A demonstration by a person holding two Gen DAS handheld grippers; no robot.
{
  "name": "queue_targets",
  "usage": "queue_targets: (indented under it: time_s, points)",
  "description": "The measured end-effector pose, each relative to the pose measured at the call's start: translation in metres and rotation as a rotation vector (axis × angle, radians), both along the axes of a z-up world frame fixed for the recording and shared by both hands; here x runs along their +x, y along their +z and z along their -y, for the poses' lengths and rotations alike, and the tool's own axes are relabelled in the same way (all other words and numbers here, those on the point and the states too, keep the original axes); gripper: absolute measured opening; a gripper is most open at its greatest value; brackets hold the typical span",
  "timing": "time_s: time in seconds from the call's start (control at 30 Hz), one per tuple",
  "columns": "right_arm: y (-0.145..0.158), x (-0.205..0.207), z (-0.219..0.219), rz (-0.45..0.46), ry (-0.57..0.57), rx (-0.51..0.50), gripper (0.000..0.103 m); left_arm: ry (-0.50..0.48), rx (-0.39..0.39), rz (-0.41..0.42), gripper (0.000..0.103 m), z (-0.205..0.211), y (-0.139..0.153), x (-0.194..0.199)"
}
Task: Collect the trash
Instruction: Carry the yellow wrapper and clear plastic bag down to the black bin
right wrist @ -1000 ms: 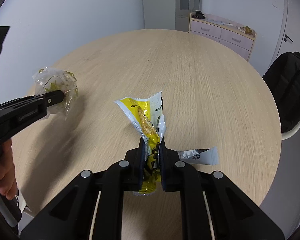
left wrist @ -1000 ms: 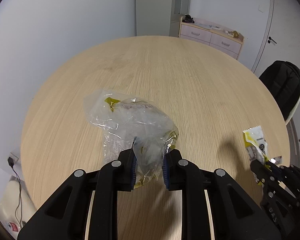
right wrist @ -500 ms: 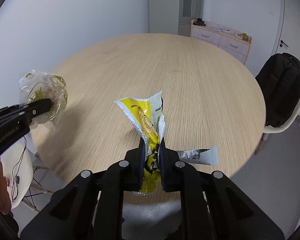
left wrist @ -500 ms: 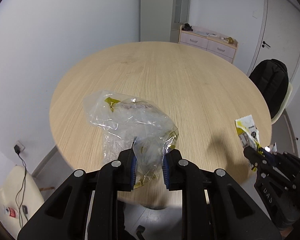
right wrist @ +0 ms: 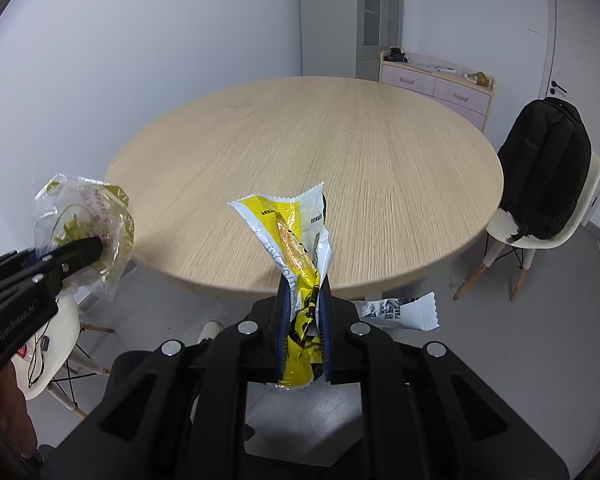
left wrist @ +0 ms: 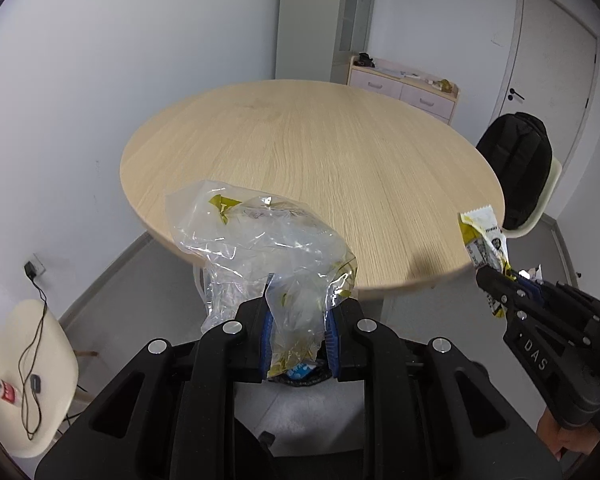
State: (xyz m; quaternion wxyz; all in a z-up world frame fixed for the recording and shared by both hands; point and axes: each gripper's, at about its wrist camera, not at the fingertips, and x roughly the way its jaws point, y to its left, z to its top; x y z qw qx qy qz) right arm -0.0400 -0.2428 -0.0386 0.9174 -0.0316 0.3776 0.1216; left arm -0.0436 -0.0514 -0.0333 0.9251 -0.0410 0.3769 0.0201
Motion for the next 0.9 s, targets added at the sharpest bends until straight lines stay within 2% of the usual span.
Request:
queue_targets:
  time_s: [0.2,0.43,0.63,0.9]
  points:
    - [-0.011,-0.031,0.007,0.008,-0.008,0.002,0.012,-0.020,-0.016,-0.026,0.020,0.001,-0.021,-0.025]
    - [-0.029,-0.060,0.013,-0.007,-0.008,-0.004,0.012,-0.016,0.003,-0.043,0.020,0.005,-0.042,-0.045]
    - [-0.050,-0.073,0.012,-0.038,-0.009,-0.009,0.012,-0.012,0.009,-0.067,0.020,0.003,-0.057,-0.047]
    - [-0.078,-0.069,0.003,-0.077,-0.004,-0.031,0.012,-0.010,-0.004,-0.122,0.020,-0.001,-0.086,-0.038]
